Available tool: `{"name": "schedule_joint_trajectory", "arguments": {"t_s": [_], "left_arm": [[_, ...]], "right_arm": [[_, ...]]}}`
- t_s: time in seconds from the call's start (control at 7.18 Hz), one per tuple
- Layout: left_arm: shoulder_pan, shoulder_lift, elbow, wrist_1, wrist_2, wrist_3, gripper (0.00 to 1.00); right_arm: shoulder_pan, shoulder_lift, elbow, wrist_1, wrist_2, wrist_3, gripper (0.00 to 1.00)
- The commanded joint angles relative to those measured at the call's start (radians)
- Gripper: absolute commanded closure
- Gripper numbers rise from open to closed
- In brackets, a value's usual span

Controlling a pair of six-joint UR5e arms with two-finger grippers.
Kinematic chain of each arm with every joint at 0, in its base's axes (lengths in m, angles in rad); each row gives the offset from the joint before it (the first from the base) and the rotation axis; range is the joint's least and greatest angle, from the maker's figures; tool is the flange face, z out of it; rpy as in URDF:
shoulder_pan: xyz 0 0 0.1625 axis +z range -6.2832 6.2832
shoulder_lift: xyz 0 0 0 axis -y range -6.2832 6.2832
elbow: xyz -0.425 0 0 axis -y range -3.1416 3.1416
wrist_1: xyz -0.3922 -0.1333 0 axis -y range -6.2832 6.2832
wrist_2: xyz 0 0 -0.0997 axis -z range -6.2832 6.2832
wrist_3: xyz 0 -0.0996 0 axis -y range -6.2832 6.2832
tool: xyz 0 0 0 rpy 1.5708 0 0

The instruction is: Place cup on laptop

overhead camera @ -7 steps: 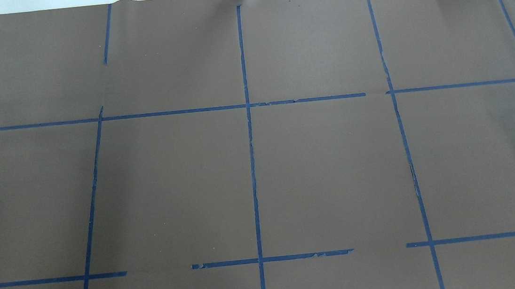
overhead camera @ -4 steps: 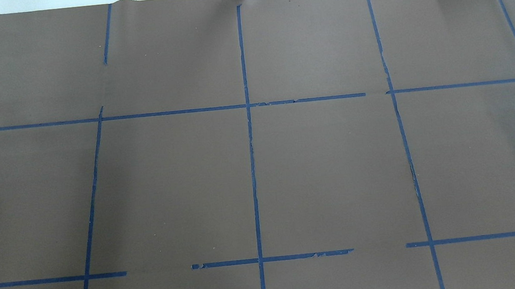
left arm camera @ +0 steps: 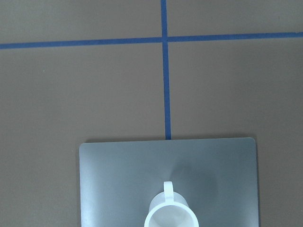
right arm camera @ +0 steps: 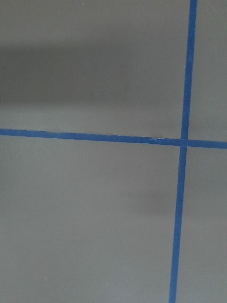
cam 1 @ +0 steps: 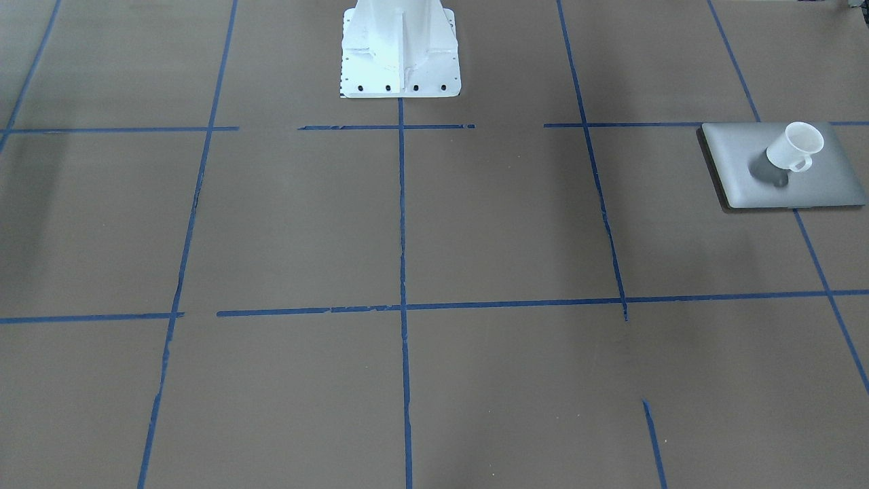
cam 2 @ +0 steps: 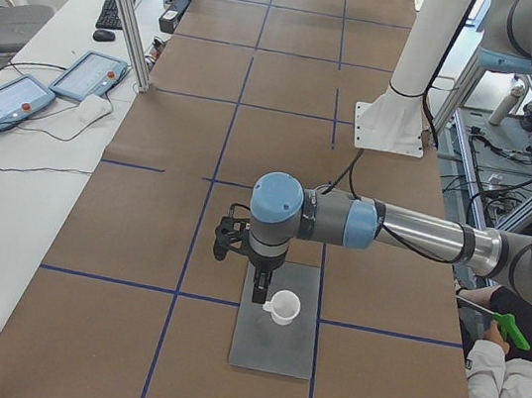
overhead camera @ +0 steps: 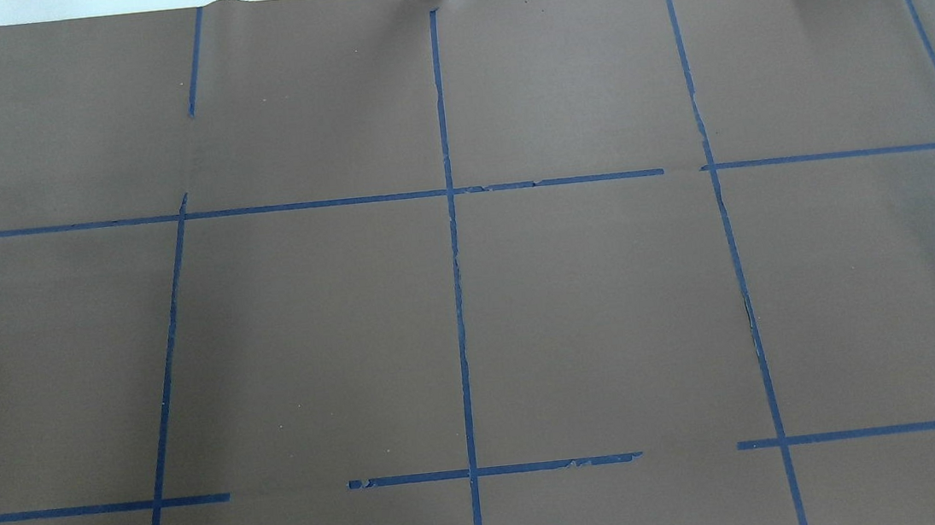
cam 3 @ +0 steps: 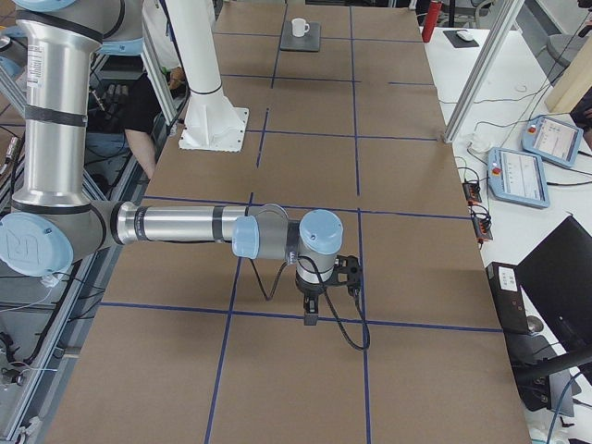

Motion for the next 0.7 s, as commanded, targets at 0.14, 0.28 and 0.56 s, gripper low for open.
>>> {"name": "schedule_joint_trajectory", "arguments": {"t_s": [0.14,0.28,0.56], "left_arm": [[0.001,-0.005,0.006,0.005,-0.071,0.000,0.00],[0.000,-0.007,0.006,0.004,-0.071,0.000,0.00],[0.000,-0.011,0.011,0.005,-0.074,0.000,0.00]], "right_arm": [[0.000,0.000,0.000,-0.001,0.000,0.000,0.00],[0.000,0.000,0.000,0.001,0.000,0.000,0.00],[0.000,0.000,0.000,0.001,0.000,0.000,0.00]]}}
